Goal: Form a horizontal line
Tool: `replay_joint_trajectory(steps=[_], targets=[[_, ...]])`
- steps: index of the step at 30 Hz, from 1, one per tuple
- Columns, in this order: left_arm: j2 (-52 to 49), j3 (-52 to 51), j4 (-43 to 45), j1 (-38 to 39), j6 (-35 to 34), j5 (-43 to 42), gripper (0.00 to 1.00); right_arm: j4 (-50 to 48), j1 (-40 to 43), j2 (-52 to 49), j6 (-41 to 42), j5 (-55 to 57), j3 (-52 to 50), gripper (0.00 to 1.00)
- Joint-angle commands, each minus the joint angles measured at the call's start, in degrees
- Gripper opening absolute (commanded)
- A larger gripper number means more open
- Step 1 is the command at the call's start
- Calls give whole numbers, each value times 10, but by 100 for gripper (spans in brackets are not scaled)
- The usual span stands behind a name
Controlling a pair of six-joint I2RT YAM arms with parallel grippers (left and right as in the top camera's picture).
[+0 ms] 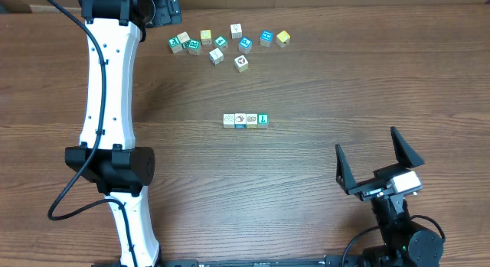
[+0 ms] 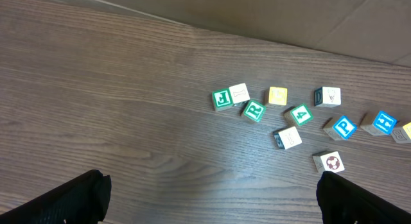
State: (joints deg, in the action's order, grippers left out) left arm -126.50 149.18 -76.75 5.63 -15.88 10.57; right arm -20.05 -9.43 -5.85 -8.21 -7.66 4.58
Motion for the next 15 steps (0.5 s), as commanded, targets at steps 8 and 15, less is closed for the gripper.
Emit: replay_joint_trajectory(steps=[8, 15], targets=[[2, 3, 0, 4, 7, 3, 100, 54, -3, 40, -2, -2, -41, 100], [2, 3, 0, 4, 7, 3, 100, 160, -3, 47, -2, -2, -41, 100]])
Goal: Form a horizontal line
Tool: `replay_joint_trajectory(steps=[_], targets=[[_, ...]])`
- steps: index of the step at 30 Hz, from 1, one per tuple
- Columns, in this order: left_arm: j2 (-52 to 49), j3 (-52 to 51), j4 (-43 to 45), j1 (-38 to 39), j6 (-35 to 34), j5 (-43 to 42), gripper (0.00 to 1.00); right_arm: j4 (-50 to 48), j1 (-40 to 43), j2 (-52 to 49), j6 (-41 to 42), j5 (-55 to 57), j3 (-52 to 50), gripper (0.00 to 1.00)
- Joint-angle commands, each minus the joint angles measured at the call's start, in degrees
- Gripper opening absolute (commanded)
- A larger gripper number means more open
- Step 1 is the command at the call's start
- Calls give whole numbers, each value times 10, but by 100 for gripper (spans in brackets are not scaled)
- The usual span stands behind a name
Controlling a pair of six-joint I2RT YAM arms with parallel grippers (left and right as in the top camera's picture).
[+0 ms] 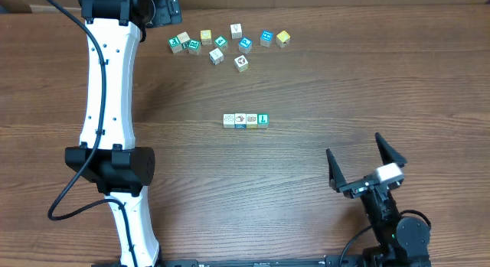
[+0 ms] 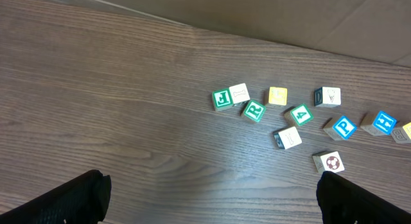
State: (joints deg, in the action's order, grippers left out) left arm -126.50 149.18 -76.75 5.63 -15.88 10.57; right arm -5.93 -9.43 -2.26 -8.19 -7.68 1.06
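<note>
A short row of small blocks (image 1: 246, 120) lies edge to edge in the middle of the table. Several loose lettered blocks (image 1: 230, 40) are scattered at the back; the left wrist view shows them too, among them the green J block (image 2: 221, 99) and the soccer-ball block (image 2: 331, 162). My left gripper (image 2: 209, 198) hangs open high over bare wood, left of that scatter, holding nothing. My right gripper (image 1: 358, 166) stands open near the front right, well away from every block.
The left arm's white links (image 1: 107, 106) run from the front left up to the back left of the wooden table (image 1: 344, 83). A pale wall or board (image 2: 359, 25) borders the far table edge.
My right gripper has shifted a little to the left and toward the front edge, still open. The left gripper and all blocks are where they were.
</note>
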Motion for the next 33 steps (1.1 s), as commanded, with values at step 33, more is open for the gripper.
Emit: replay_joint_trajectory(steps=[33], targets=[[2, 3, 0, 4, 7, 3, 100, 99, -3, 21, 0, -1, -6, 100]])
